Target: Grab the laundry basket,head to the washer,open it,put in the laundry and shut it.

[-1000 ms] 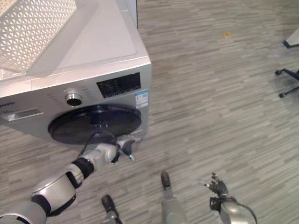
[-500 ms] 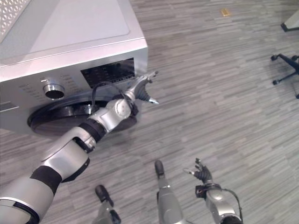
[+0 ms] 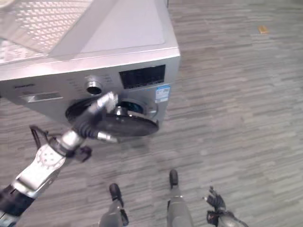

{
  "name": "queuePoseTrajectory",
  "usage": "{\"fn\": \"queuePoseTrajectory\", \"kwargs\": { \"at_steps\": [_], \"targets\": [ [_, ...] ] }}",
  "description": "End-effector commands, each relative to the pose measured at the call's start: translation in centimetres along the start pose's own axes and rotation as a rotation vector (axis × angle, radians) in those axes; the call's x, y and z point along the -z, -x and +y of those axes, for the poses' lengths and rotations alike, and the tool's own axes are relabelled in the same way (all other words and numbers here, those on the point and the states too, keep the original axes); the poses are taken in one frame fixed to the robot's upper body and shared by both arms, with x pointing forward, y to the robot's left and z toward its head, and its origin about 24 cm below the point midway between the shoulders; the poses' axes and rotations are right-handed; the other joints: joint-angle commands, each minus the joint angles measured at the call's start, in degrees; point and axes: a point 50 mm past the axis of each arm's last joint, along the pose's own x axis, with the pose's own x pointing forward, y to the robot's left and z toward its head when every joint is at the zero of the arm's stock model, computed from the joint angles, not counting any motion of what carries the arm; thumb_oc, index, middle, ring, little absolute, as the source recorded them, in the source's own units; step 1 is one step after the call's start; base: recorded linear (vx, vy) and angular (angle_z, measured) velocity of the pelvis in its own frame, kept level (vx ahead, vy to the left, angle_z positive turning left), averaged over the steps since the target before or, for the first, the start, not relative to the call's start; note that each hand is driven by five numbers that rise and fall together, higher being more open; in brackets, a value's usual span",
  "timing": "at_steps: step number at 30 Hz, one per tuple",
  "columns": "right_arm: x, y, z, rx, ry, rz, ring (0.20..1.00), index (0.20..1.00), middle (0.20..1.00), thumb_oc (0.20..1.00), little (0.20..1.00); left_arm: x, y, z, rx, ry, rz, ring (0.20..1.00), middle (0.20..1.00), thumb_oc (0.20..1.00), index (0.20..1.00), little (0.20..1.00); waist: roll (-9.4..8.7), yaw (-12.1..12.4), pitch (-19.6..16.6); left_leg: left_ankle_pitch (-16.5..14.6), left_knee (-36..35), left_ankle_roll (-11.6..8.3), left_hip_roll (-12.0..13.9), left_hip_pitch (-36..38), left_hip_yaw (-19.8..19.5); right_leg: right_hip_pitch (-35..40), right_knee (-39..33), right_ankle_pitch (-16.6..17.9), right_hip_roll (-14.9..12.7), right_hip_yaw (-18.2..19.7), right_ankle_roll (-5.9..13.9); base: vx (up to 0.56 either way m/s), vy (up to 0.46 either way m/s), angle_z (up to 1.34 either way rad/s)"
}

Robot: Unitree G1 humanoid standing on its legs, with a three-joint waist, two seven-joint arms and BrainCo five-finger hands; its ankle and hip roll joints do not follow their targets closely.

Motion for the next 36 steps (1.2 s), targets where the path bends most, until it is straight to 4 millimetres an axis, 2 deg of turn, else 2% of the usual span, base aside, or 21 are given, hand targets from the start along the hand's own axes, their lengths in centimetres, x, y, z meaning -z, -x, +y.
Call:
{"fn": "queuePoseTrajectory", "kwargs": {
  "at_steps": [1, 2, 6, 8, 9, 11, 12, 14, 16, 17, 18, 20, 21, 22, 23, 24, 25, 28, 32, 35, 36],
  "targets": [
    [-4.0, -0.5, -0.7, -0.018, 0.016, -0.147, 1.000, 1.000, 1.000, 1.000, 1.000, 1.5, -0.6, -0.5, 0.123, -0.012, 0.061, 1.000, 1.000, 1.000, 1.000, 1.000, 1.10, -2.2, -1.4, -0.5, 0.6, 2.07, 0.1, -2.4, -1.8, -0.5, 1.0, -2.9, -1.5, -1.3, 1.97, 0.02, -0.014, 0.10],
    [-4.0, -0.5, -0.7, -0.017, 0.015, -0.147, 1.000, 1.000, 1.000, 1.000, 1.000, 1.5, -0.6, -0.5, 0.124, -0.013, 0.061, 1.000, 1.000, 1.000, 1.000, 1.000, 1.10, -2.1, -1.4, -0.5, 0.6, 2.07, 0.1, -2.5, -1.8, -0.5, 1.0, -2.9, -1.5, -1.4, 1.97, 0.00, 0.000, 0.00],
    [-6.0, -0.7, -0.4, -0.035, 0.039, -0.207, 1.000, 1.000, 1.000, 1.000, 1.000, 6.4, -1.8, -2.9, 0.269, -0.291, 0.274, 1.000, 1.000, 1.000, 1.000, 1.000, 0.80, -2.9, -1.1, -0.7, 0.6, 2.22, 0.2, -2.6, -1.8, -0.8, 1.1, -3.0, -1.5, -1.3, 2.05, 0.00, -0.003, 0.02],
    [-7.6, -0.6, -0.2, -0.041, 0.036, -0.271, 1.000, 1.000, 1.000, 1.000, 1.000, 7.9, -3.9, -3.9, 0.288, -0.397, 0.302, 1.000, 1.000, 1.000, 1.000, 1.000, 0.73, -3.4, -0.7, -0.9, 0.6, 2.31, 0.2, -2.8, -1.9, -1.4, 1.1, -3.1, -1.4, -1.0, 2.00, 0.00, 0.000, 0.02],
    [-8.9, -0.4, 0.2, -0.055, 0.042, -0.323, 1.000, 1.000, 1.000, 1.000, 1.000, 9.2, -6.2, -4.5, 0.306, -0.505, 0.350, 1.000, 1.000, 1.000, 1.000, 1.000, 0.27, -4.5, -0.3, -0.9, 0.6, 2.35, 0.3, -3.0, -1.6, -1.9, 1.2, -3.0, -1.3, -0.7, 2.01, 0.00, 0.000, 0.00],
    [-9.6, -0.4, 0.3, -0.053, 0.056, -0.345, 1.000, 1.000, 1.000, 1.000, 1.000, 9.6, -7.6, -4.4, 0.303, -0.568, 0.376, 1.000, 1.000, 1.000, 1.000, 1.000, 0.10, -5.0, 0.0, -0.9, 0.6, 2.35, 0.5, -3.1, -1.5, -2.3, 1.2, -3.0, -1.2, -0.5, 2.02, -0.03, 0.010, -0.05],
    [-11.0, -0.2, 0.4, -0.051, 0.074, -0.393, 1.000, 1.000, 1.000, 1.000, 1.000, 9.4, -10.6, -3.2, 0.250, -0.674, 0.409, 1.000, 1.000, 1.000, 1.000, 1.000, -0.21, -6.1, 0.7, -0.8, 0.6, 2.27, 0.8, -3.5, -1.3, -3.1, 1.2, -2.8, -1.1, 0.0, 2.09, -0.04, 0.009, -0.04],
    [-11.5, -0.2, 0.4, -0.052, 0.078, -0.409, 1.000, 1.000, 1.000, 1.000, 1.000, 9.1, -11.6, -2.2, 0.208, -0.713, 0.428, 1.000, 1.000, 1.000, 1.000, 1.000, -0.39, -6.5, 1.0, -0.8, 0.6, 2.19, 0.9, -3.7, -1.3, -3.5, 1.2, -2.7, -1.0, 0.2, 2.12, -0.03, 0.000, -0.09],
    [-12.9, 0.2, 0.5, -0.068, 0.069, -0.462, 1.000, 1.000, 1.000, 1.000, 1.000, 8.4, -12.9, 2.7, 0.045, -0.814, 0.563, 1.000, 1.000, 1.000, 1.000, 1.000, -1.33, -8.5, 1.6, -1.9, 0.6, 1.41, 1.8, -3.6, -0.6, -4.4, 0.9, -3.0, -0.4, 1.6, 2.72, 0.05, 0.005, -0.14],
    [-13.4, 0.3, 0.5, -0.078, 0.065, -0.479, 1.000, 1.000, 1.000, 1.000, 1.000, 7.8, -12.9, 4.6, -0.003, -0.853, 0.607, 1.000, 1.000, 1.000, 1.000, 1.000, -1.73, -9.1, 1.7, -1.8, 0.6, 1.28, 2.1, -3.9, -0.3, -5.0, 0.9, -2.7, -0.2, 2.1, 2.78, 0.07, 0.001, -0.19],
    [-13.4, 0.4, 0.5, -0.077, 0.065, -0.479, 1.000, 1.000, 1.000, 1.000, 1.000, 7.8, -12.9, 4.6, -0.004, -0.854, 0.606, 1.000, 1.000, 1.000, 1.000, 1.000, -1.72, -9.1, 1.8, -1.8, 0.6, 1.28, 2.1, -3.9, -0.3, -5.0, 0.9, -2.8, -0.2, 2.1, 2.78, -0.01, -0.029, -0.24],
    [-13.6, 0.5, 0.4, -0.089, 0.066, -0.492, 1.000, 1.000, 1.000, 1.000, 1.000, 6.9, -11.7, 8.5, -0.101, -0.909, 0.712, 1.000, 1.000, 1.000, 1.000, 1.000, -2.59, -10.5, 1.8, -1.4, 0.6, 0.92, 2.8, -4.4, 0.1, -6.0, 0.8, -2.2, 0.3, 2.5, 2.84, -0.01, -0.041, -0.27],
    [-14.3, 0.8, 0.2, -0.098, 0.062, -0.522, 1.000, 1.000, 1.000, 1.000, 1.000, 6.2, -9.4, 12.3, -0.189, -0.950, 0.841, 1.000, 1.000, 1.000, 1.000, 1.000, -3.43, -11.9, 1.7, -1.0, 0.6, 0.60, 3.4, -5.2, 0.4, -7.3, 0.7, -1.6, 0.9, 3.1, 2.89, -0.01, -0.039, -0.30],
    [-14.3, 0.8, 0.2, -0.098, 0.062, -0.523, 1.000, 1.000, 1.000, 1.000, 1.000, 6.2, -9.4, 12.4, -0.189, -0.951, 0.841, 1.000, 1.000, 1.000, 1.000, 1.000, -3.44, -11.9, 1.7, -1.0, 0.6, 0.60, 3.4, -5.2, 0.4, -7.3, 0.7, -1.6, 0.9, 3.1, 2.89, -0.01, -0.063, -0.32],
    [-14.7, 1.2, -0.2, -0.096, 0.060, -0.546, 1.000, 1.000, 1.000, 1.000, 1.000, 5.5, -6.6, 15.4, -0.270, -0.958, 0.945, 1.000, 1.000, 1.000, 1.000, 1.000, -4.02, -13.0, 1.7, -0.8, 0.6, 0.34, 4.0, -6.1, 0.6, -8.4, 0.6, -1.1, 1.3, 3.4, 2.96, -0.01, -0.039, -0.21],
    [-14.9, 1.4, -0.3, -0.096, 0.058, -0.558, 1.000, 1.000, 1.000, 1.000, 1.000, 4.9, -5.4, 16.7, -0.323, -0.949, 0.975, 1.000, 1.000, 1.000, 1.000, 1.000, -4.22, -13.3, 1.6, -0.6, 0.6, 0.27, 4.1, -6.5, 0.6, -9.0, 0.6, -0.9, 1.5, 3.4, 2.91, -0.01, -0.039, -0.22],
    [-14.9, 1.4, -0.3, -0.096, 0.058, -0.558, 1.000, 1.000, 1.000, 1.000, 1.000, 4.9, -5.4, 16.7, -0.323, -0.949, 0.976, 1.000, 1.000, 1.000, 1.000, 1.000, -4.21, -13.3, 1.6, -0.6, 0.6, 0.27, 4.1, -6.6, 0.5, -9.0, 0.6, -0.9, 1.5, 3.4, 2.91, -0.01, -0.024, -0.25],
    [-15.3, 2.2, -0.6, -0.098, 0.045, -0.599, 1.000, 1.000, 1.000, 1.000, 1.000, 3.0, -0.5, 20.8, -0.504, -0.915, 1.086, 1.000, 1.000, 1.000, 1.000, 1.000, -4.70, -14.3, 1.6, -0.1, 0.6, 0.00, 4.5, -8.8, 0.3, -11.2, 0.5, -0.4, 2.0, 3.6, 2.90, 0.00, -0.030, -0.14],
    [-15.5, 2.8, -0.8, -0.103, 0.059, -0.625, 1.000, 1.000, 1.000, 1.000, 1.000, 0.8, 0.3, 22.5, -0.597, -0.960, 1.070, 1.000, 1.000, 1.000, 1.000, 1.000, -4.84, -14.4, 2.0, 0.3, 0.6, -0.10, 4.5, -10.3, -0.1, -12.4, 0.5, -0.2, 2.1, 3.3, 2.84, 0.00, -0.009, -0.01],
    [-15.7, 3.0, -0.7, -0.098, 0.048, -0.645, 1.000, 1.000, 1.000, 1.000, 1.000, -2.5, -1.1, 23.6, -0.744, -0.976, 0.913, 1.000, 1.000, 1.000, 1.000, 1.000, -4.53, -14.1, 2.5, 0.7, 0.6, -0.13, 4.0, -11.9, -1.3, -13.1, 0.5, -0.2, 1.9, 3.0, 2.80, -0.01, -0.021, 0.02],
    [-15.2, 2.8, -0.5, -0.098, 0.036, -0.633, 1.000, 1.000, 1.000, 1.000, 1.000, -3.6, -2.3, 23.6, -0.805, -0.939, 0.787, 1.000, 1.000, 1.000, 1.000, 1.000, -4.40, -13.7, 2.6, 0.8, 0.6, -0.17, 3.8, -12.1, -1.8, -13.1, 0.5, -0.3, 1.8, 2.7, 2.83, 0.00, -0.025, 0.20]
  ]
}}
